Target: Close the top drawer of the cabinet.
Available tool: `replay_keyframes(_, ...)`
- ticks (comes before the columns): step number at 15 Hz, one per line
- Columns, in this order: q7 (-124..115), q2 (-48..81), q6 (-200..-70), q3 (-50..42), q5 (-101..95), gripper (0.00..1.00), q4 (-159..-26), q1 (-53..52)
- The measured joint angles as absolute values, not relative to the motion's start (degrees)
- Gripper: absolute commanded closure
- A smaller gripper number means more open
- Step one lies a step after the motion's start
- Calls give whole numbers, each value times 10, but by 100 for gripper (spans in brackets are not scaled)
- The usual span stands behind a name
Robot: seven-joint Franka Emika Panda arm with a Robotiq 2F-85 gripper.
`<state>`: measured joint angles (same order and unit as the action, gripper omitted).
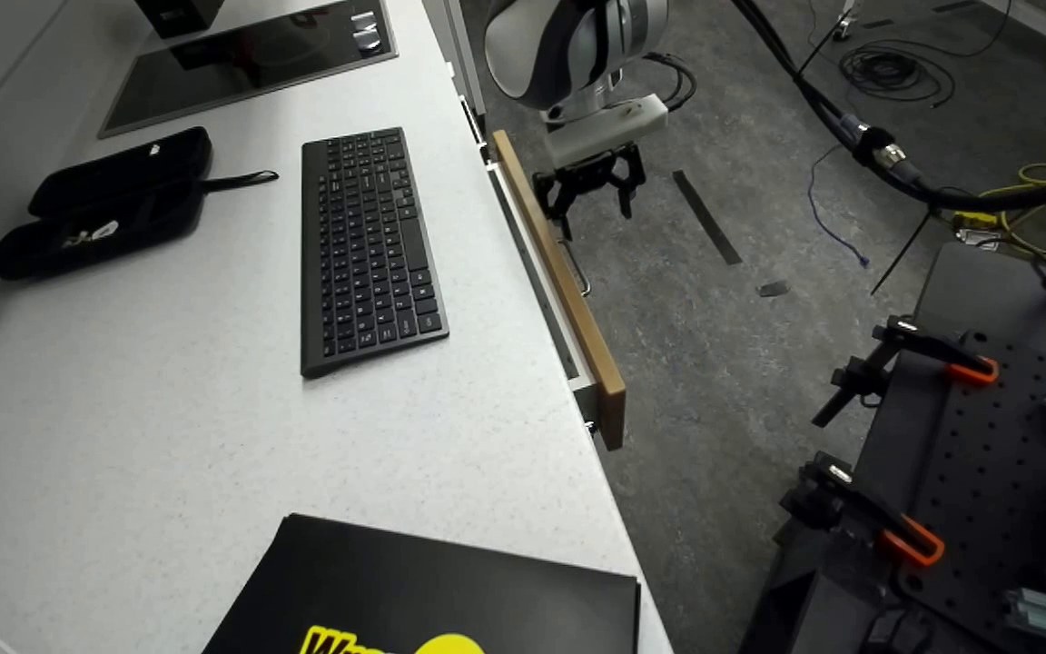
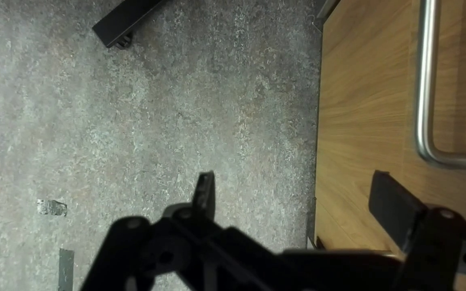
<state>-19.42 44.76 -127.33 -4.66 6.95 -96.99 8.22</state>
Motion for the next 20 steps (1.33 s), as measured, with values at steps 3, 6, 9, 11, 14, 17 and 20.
replay_keyframes(3, -194, 448, -1274, -47, 70, 0, -970, 82)
replay_keyframes(6, -194, 462, -1274, -44, 84, 0, -953, 81)
replay_keyframes(9, -194, 493, -1271, -29, 98, 0, -913, 79)
replay_keyframes(11, -194, 515, -1268, -14, 101, 0, -883, 73)
replay_keyframes(14, -189, 533, -1241, -14, 98, 0, -857, 65)
replay_keyframes(17, -180, 535, -1218, -16, 98, 0, -847, 65)
replay_keyframes(20, -180, 536, -1218, -17, 98, 0, -848, 64)
